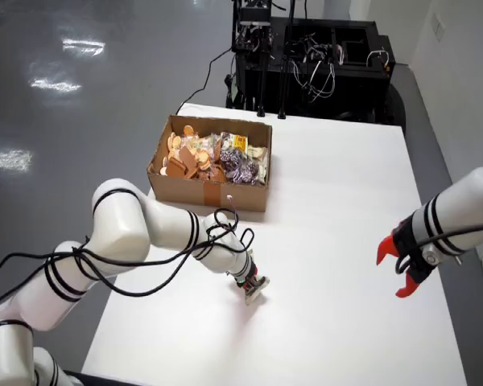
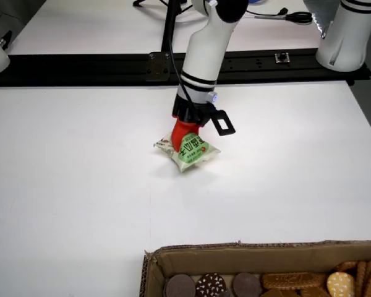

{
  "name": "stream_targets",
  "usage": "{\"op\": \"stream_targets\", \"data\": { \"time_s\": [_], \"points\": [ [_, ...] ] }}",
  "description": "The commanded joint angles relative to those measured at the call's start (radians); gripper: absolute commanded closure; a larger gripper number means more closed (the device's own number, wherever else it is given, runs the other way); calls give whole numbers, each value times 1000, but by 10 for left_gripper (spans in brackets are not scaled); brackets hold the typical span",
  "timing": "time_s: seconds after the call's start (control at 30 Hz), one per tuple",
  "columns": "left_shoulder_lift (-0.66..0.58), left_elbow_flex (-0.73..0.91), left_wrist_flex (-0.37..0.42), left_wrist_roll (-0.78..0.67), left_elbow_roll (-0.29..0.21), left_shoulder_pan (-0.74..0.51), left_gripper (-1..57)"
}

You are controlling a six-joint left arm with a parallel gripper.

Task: Grasp a snack and put it in the bin.

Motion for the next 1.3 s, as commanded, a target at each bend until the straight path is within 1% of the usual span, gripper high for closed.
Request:
{"op": "stream_targets", "data": {
  "time_s": [0.03,0.13,0.27,0.5,0.7,1.07,1.3],
  "points": [
    [-14,-7,16,-1,3,7,520],
    [-26,-19,35,0,6,18,543],
    [-49,-40,68,10,14,33,558],
    [-129,-77,126,39,51,67,566],
    [-164,-153,168,97,66,106,568],
    [-125,-301,170,200,72,190,569],
    [-105,-355,122,257,65,256,569]
  ]
}}
